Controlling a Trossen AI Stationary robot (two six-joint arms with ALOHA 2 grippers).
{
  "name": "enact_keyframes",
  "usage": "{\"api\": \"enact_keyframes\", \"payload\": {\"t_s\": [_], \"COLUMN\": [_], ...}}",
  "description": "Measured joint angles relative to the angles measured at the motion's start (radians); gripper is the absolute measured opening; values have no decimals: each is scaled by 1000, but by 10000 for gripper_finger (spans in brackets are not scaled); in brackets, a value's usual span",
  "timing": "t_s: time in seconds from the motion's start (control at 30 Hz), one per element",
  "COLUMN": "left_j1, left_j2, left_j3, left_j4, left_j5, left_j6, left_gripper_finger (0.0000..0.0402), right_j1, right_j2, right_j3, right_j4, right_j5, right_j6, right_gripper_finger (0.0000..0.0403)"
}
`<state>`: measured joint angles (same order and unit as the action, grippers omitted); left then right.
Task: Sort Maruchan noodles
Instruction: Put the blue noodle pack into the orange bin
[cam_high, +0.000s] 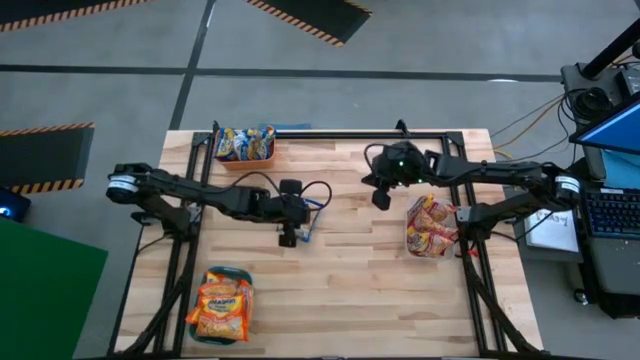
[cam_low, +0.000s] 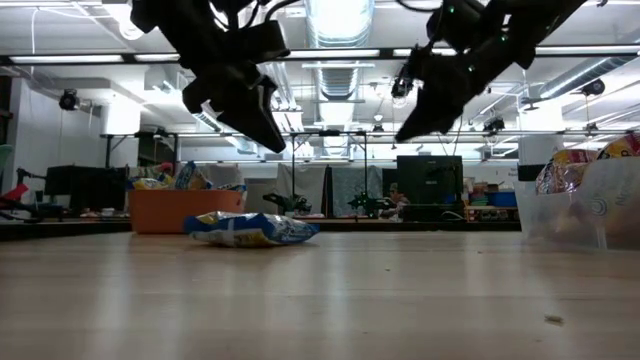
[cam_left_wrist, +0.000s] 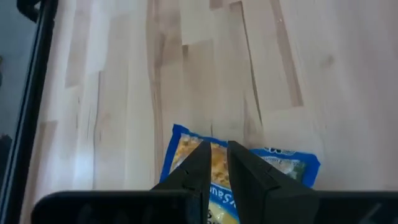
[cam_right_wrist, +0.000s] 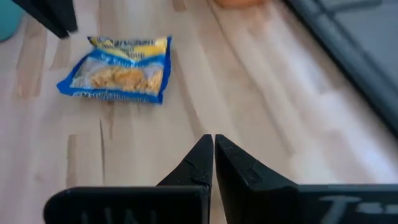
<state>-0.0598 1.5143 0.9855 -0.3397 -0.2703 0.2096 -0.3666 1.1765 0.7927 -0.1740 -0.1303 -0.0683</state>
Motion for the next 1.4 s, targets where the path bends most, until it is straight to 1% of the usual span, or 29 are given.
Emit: {"api": "enact_keyframes", "payload": {"t_s": [0.1, 0.17, 0.33, 0.4, 0.53, 0.6, 0.73, 0.87, 0.93, 1.0, 1.07, 1.13, 1.17, 1.27, 1.4], "left_j1": [5, 8, 21, 29, 44, 48, 56, 72, 84, 95, 104, 111, 113, 118, 121], "left_j2": [0, 0, 0, 0, -4, -4, -4, -4, -4, -4, -4, -5, -5, -5, -5], "left_j3": [-1, -4, -26, -42, -80, -91, -95, -96, -96, -96, -96, -96, -96, -96, -96], "left_j4": [3, 9, 27, 55, 119, 129, 152, 154, 150, 135, 113, 90, 82, 76, 56], "left_j5": [4, 28, 121, 157, 196, 209, 211, 211, 209, 200, 185, 182, 182, 173, 99], "left_j6": [38, 62, 119, 130, 142, 158, 183, 196, 196, 186, 168, 149, 138, 78, -38], "left_gripper_finger": [36, 36, 36, 36, 36, 36, 36, 36, 36, 36, 36, 36, 36, 36, 36], "right_j1": [13, 25, 47, 51, 58, 68, 94, 128, 133, 131, 131, 130, 130, 131, 131], "right_j2": [15, 21, 11, 2, -23, -37, -70, -110, -127, -138, -139, -133, -126, -95, -24], "right_j3": [-31, -45, -84, -88, -92, -95, -95, -103, -106, -106, -106, -107, -107, -109, -109], "right_j4": [-3, 5, 100, 129, 131, 131, 128, 134, 152, 154, 145, 124, 120, 127, 204], "right_j5": [-1, -2, -10, -32, -81, -86, -87, -87, -78, -29, 49, 106, 115, 130, 131], "right_j6": [74, 95, 78, 70, 72, 71, 66, 20, 30, 93, 160, 195, 207, 236, 252], "right_gripper_finger": [9, 9, 9, 9, 9, 9, 9, 9, 9, 9, 9, 9, 9, 9, 9]}}
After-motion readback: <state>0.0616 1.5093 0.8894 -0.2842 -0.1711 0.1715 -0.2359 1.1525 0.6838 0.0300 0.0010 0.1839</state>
